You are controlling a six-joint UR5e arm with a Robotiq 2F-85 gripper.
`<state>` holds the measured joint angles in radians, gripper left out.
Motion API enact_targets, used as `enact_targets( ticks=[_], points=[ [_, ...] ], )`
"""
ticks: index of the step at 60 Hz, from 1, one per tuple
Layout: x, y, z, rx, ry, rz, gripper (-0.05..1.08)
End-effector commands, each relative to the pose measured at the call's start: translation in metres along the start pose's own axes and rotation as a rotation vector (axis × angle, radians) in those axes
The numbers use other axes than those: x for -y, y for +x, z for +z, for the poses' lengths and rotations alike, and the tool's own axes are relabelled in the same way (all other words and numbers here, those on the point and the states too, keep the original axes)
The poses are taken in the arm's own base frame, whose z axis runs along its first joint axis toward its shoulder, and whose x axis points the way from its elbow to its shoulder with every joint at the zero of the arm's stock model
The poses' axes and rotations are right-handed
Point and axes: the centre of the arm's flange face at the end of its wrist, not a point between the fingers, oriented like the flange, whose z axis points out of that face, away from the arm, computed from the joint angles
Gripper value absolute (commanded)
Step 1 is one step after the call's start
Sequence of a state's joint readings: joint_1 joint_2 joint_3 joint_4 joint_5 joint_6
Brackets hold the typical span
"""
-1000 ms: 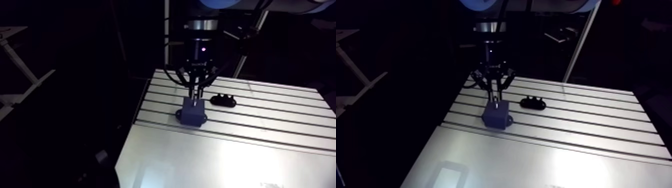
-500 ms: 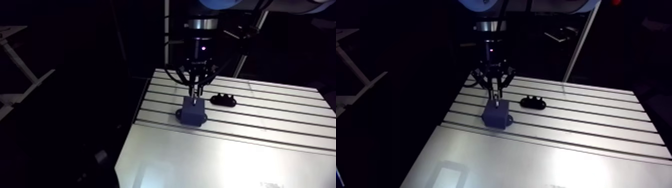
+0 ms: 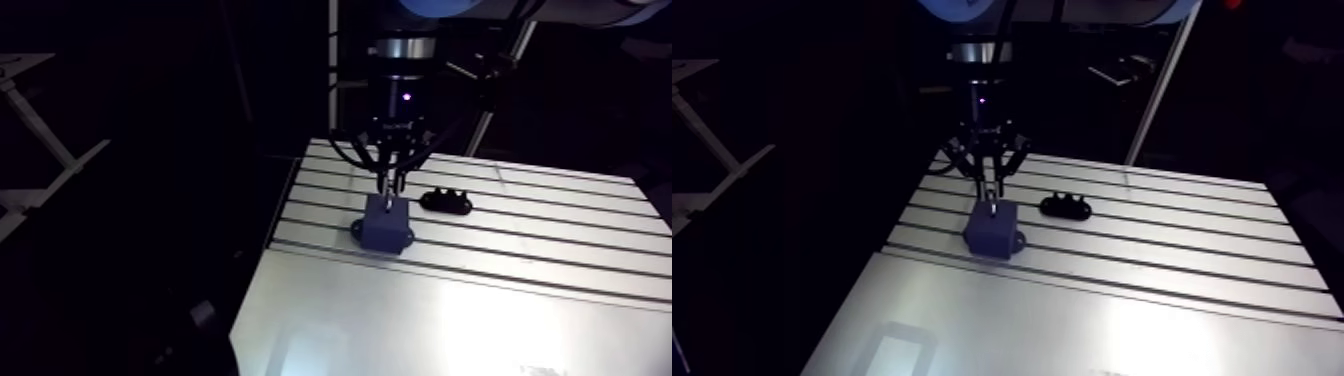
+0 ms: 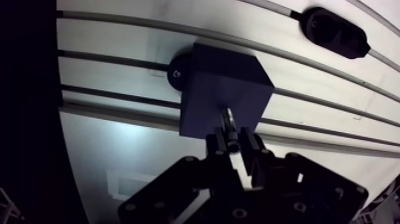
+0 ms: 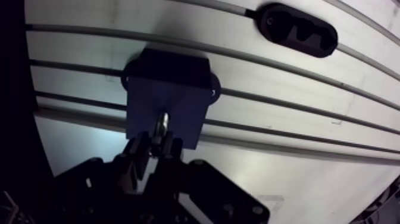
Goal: Pick up the M10 bolt and insert it into the hole until fully seated.
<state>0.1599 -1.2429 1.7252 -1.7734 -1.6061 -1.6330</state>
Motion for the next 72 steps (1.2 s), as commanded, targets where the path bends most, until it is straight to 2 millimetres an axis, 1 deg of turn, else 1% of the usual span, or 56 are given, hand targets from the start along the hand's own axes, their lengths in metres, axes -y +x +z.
enact_targets(
  ticks=[1,17,41,72],
  points=[
    [0.000,-0.001,-0.001,-0.001,0.001,0.000,1.08],
    [0.000,-0.003,0.003,0.008,0.000,0.000,1.08],
    [0.000,-0.002,0.003,0.004,-0.003,0.002,1.08],
    [0.001,-0.001,0.010,0.011,-0.005,0.001,1.08]
  ],
)
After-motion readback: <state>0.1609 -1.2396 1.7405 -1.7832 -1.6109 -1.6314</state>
